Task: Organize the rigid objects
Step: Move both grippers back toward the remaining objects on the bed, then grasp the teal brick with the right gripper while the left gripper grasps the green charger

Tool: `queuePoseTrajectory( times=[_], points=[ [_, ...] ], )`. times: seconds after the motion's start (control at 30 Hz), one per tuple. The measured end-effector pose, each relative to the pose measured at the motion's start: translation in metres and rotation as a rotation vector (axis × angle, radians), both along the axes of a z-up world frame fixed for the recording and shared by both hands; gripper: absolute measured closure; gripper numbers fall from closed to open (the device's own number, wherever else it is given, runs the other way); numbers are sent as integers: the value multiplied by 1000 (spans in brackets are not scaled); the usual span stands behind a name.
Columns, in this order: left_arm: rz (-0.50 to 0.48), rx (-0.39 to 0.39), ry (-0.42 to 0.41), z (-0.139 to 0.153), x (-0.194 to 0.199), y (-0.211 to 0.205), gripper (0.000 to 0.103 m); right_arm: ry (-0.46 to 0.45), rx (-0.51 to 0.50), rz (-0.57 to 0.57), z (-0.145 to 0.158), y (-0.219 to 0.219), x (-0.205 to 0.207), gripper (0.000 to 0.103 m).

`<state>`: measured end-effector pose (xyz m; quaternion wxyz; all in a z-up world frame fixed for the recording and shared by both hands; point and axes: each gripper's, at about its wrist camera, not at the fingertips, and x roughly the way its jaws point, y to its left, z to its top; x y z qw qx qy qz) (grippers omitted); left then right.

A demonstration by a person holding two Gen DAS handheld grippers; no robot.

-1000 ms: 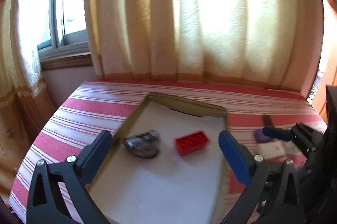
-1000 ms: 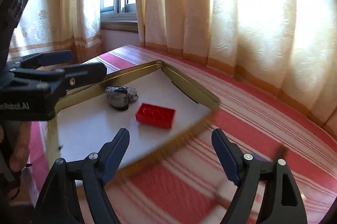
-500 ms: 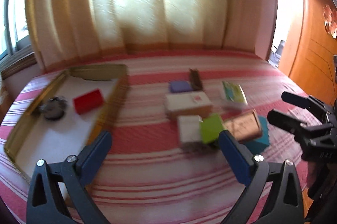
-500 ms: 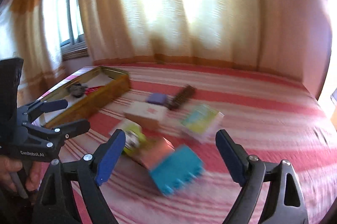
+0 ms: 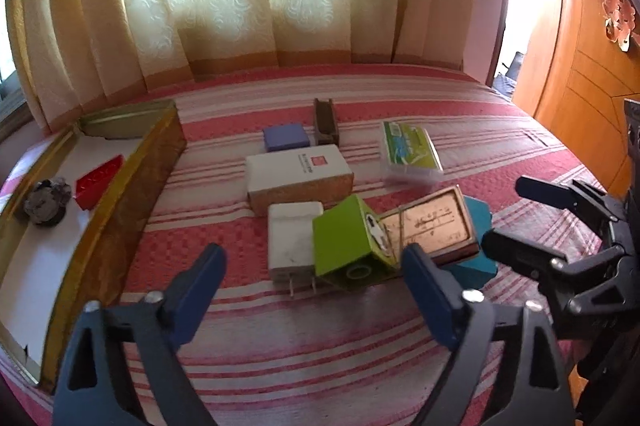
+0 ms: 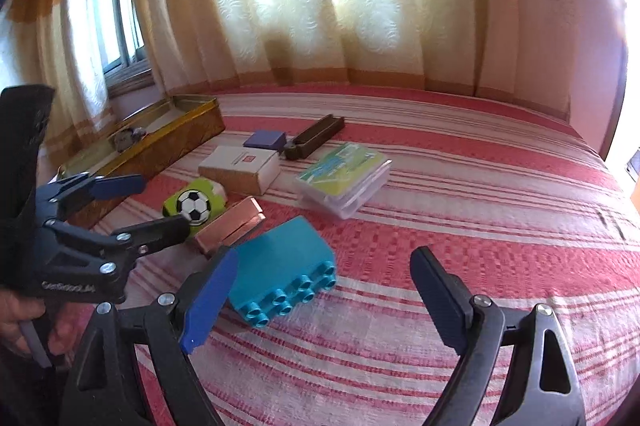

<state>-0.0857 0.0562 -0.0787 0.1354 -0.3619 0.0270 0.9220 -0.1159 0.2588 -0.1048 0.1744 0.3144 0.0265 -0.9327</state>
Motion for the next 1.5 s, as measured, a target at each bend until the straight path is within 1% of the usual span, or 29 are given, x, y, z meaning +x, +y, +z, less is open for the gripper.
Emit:
queuePoseTrajectory(
  times=[0.03,0.1,0.17,0.27,0.37,0.4,0.5,0.63,0.7,0.77,0.83,0.87,0.9,0.97,1.1,1.3,1.4,1.5],
  points=[
    [-6,7,-5,0,-1,-1,24,-6,5,13,-1,-3,-1,14],
    [-11,9,-5,0,-2,-1,33,-34,16,32,-4,-7,-6,14],
    [-17,1,-1,0,-3,-1,35,-64,7,55,-5,-9,-10,14],
    [-25,0,4,1,-5,-1,35,-86,19,91,-6,-14,-14,14],
    [-43,26,-4,0,-8,-5,35,-117,33,135,-8,-21,-18,14],
    [-44,31,-7,0,-8,-6,33,-127,32,157,-8,-23,-19,14],
    [-41,29,5,1,-9,-8,33,-140,55,186,-10,-31,-21,14],
    [-57,27,23,5,-14,-4,33,-129,84,169,-9,-35,-30,14],
    [-71,28,23,5,-18,1,33,-159,75,172,-13,-36,-36,14],
    [-86,36,9,2,-22,4,34,-176,90,173,-16,-38,-37,16],
    [-102,41,0,1,-23,8,44,-174,96,178,-16,-40,-37,25],
    [-114,48,-1,1,-23,9,52,-174,96,178,-16,-40,-37,27],
    [-125,50,-3,1,-23,10,62,-177,91,181,-16,-40,-37,27],
    [-136,58,-6,2,-23,11,71,-180,81,180,-17,-38,-38,27],
    [-142,80,-4,2,-22,9,72,-181,70,167,-16,-35,-39,28],
    [-135,66,22,5,-18,11,72,-185,57,148,-16,-31,-39,27],
    [-120,71,28,7,-18,8,72,-211,61,143,-19,-30,-37,24],
    [-106,84,29,8,-18,4,72,-202,73,139,-18,-30,-32,23]
  ],
)
